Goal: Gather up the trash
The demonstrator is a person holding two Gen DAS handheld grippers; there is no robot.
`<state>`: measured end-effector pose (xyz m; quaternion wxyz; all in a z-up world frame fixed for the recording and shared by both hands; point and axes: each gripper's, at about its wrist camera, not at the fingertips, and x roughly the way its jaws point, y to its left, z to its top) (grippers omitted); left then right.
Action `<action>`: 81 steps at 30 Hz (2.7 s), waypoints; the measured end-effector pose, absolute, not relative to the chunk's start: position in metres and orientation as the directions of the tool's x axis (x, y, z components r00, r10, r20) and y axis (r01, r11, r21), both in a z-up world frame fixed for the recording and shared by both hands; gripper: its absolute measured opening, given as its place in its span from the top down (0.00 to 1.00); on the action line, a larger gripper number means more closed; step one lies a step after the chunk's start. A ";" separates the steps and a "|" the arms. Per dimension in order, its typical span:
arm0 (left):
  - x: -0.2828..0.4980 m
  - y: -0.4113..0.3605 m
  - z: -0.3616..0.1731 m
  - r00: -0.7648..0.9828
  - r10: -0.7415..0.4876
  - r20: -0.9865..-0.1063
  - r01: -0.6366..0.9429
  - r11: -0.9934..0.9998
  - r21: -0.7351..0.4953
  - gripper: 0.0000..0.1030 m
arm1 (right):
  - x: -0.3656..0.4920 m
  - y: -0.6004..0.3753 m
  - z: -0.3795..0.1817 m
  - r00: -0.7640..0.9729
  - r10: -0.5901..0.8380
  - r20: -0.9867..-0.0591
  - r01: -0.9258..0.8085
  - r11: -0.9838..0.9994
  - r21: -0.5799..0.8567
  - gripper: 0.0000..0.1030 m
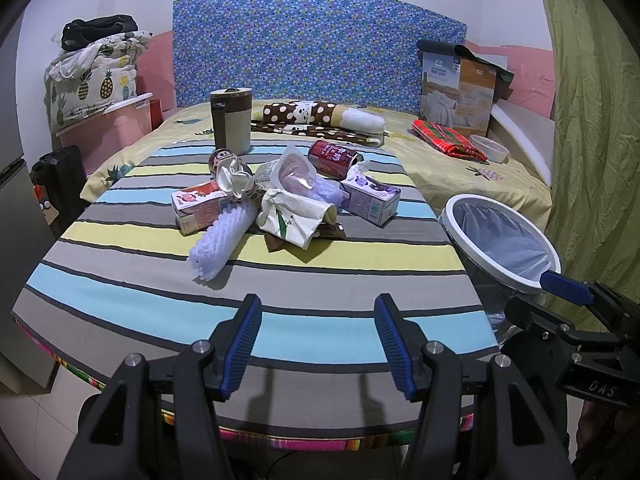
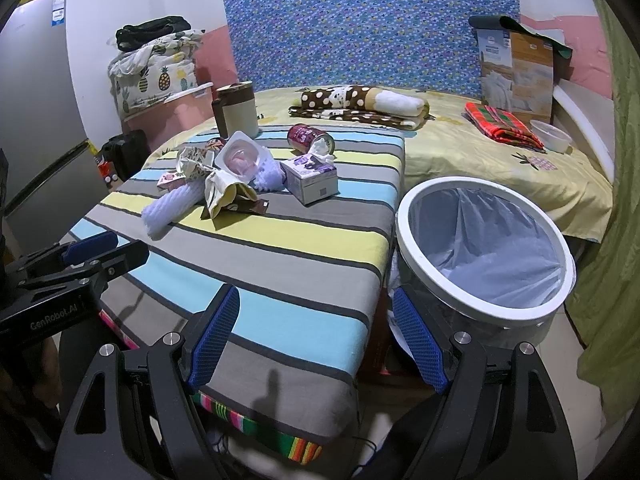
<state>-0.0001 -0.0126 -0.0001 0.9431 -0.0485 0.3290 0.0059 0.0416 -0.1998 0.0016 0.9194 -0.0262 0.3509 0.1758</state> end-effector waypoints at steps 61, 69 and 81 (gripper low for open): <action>0.091 0.075 -0.053 0.717 0.010 -0.697 -0.131 0.984 -0.120 0.77 | 0.197 -0.151 -0.018 0.502 0.413 -0.760 -0.521 0.846 0.115 0.41; 0.072 0.066 -0.037 0.741 0.007 -0.671 -0.124 0.984 -0.127 0.78 | 0.173 -0.167 -0.004 0.545 0.430 -0.720 -0.494 0.858 0.138 0.41; 0.050 0.035 -0.007 0.780 -0.028 -0.626 -0.062 0.991 -0.121 0.78 | 0.142 -0.215 0.011 0.615 0.419 -0.668 -0.392 0.897 0.202 0.41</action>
